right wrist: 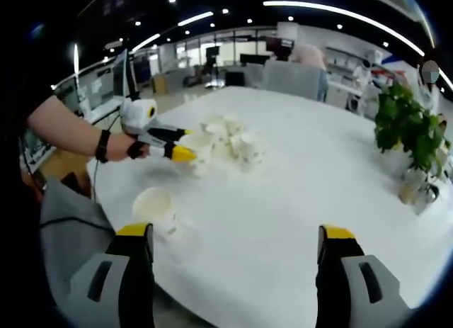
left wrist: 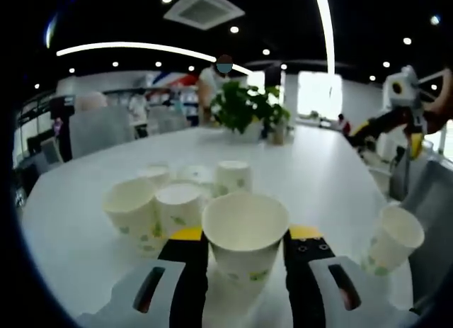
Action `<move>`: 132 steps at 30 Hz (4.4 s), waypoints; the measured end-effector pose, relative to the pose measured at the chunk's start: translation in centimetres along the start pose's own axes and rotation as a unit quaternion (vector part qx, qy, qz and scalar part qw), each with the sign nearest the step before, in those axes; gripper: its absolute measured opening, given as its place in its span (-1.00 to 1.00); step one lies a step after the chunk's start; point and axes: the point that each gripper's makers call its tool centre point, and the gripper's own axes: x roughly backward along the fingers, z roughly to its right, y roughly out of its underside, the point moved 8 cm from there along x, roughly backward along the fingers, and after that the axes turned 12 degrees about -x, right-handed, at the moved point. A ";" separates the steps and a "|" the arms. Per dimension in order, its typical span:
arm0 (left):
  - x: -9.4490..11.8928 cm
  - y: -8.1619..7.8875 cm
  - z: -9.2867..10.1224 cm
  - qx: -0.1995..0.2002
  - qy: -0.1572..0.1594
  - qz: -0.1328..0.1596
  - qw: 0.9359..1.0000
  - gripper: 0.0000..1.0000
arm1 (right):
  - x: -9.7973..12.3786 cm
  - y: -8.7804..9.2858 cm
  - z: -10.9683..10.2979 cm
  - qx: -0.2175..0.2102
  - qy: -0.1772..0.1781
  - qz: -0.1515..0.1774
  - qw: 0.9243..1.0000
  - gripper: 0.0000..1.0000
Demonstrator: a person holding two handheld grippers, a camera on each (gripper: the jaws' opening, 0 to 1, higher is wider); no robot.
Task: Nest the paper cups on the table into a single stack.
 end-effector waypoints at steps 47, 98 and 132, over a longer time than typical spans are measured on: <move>7.7 -11.3 1.0 -0.031 0.055 0.070 0.996 -0.20 | 0.4 -5.4 -1.1 0.015 -0.025 0.081 0.996 0.85; 7.7 -11.3 9.8 -0.023 0.146 0.085 0.985 -0.19 | 2.2 -4.9 -0.3 0.007 -0.014 0.079 0.997 0.79; 5.7 -8.2 11.6 -0.008 0.167 0.071 0.983 -0.18 | 3.6 -3.6 0.3 0.006 0.002 0.061 0.998 0.74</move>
